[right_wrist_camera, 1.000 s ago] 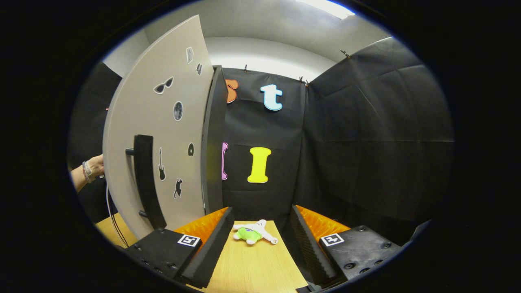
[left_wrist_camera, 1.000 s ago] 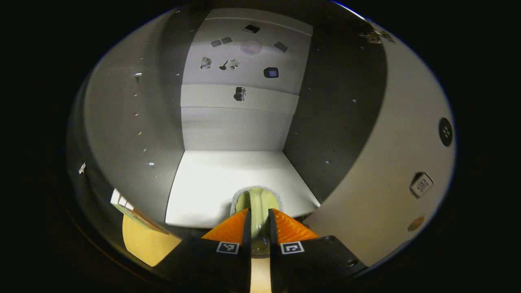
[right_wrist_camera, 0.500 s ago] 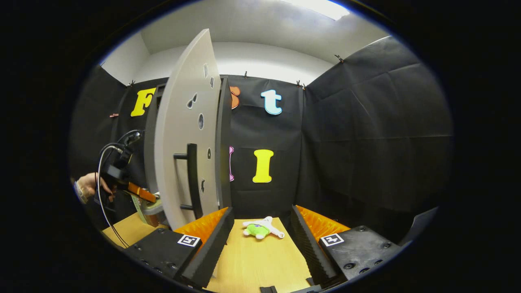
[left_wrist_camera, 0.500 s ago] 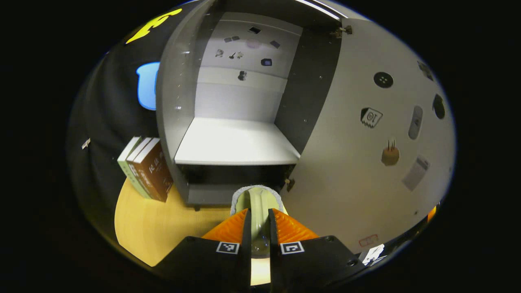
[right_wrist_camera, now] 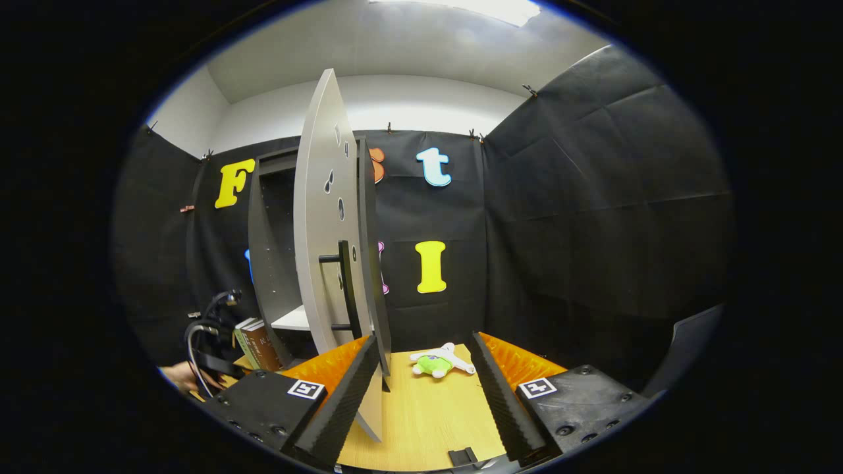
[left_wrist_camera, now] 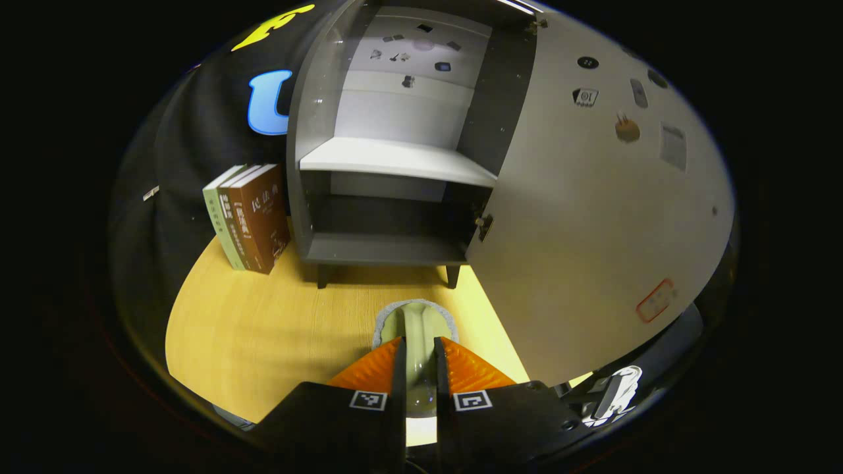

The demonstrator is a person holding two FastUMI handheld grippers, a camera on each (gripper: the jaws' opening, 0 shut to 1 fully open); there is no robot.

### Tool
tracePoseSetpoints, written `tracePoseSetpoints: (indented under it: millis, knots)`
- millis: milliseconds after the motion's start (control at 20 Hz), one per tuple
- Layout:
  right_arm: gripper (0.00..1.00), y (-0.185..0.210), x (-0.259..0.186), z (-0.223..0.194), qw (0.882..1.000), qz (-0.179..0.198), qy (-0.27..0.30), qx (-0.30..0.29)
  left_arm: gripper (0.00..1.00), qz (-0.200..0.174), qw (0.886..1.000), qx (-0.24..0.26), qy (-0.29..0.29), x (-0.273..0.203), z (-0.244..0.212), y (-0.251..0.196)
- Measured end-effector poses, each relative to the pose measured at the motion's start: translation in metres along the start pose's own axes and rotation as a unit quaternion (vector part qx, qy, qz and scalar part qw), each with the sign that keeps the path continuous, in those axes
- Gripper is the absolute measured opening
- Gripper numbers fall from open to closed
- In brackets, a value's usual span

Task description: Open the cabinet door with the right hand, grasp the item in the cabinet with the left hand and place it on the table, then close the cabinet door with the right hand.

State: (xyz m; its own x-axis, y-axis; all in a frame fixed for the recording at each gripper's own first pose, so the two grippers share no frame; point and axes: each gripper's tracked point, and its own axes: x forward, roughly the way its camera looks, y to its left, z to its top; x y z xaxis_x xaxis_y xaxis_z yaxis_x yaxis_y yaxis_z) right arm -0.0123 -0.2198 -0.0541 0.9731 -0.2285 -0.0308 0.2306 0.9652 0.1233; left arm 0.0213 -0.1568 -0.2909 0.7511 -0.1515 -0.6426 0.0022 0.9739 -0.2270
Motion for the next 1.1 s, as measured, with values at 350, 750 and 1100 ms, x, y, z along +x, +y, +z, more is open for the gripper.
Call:
tracePoseSetpoints:
  millis: [350,750,1100]
  knots:
    - [0.90,-0.002,0.010,-0.012,1.000,0.016,0.006,0.002,0.22,0.013,1.000,-0.027,-0.001,0.052,-0.065,0.001]
    - [0.90,-0.024,0.025,-0.032,0.999,0.028,0.029,-0.006,0.22,0.043,0.998,-0.043,0.009,0.100,-0.124,0.016]
    - [0.90,-0.040,0.031,-0.046,0.998,0.038,0.048,-0.019,0.22,0.070,0.995,-0.069,0.032,0.122,-0.161,0.028]
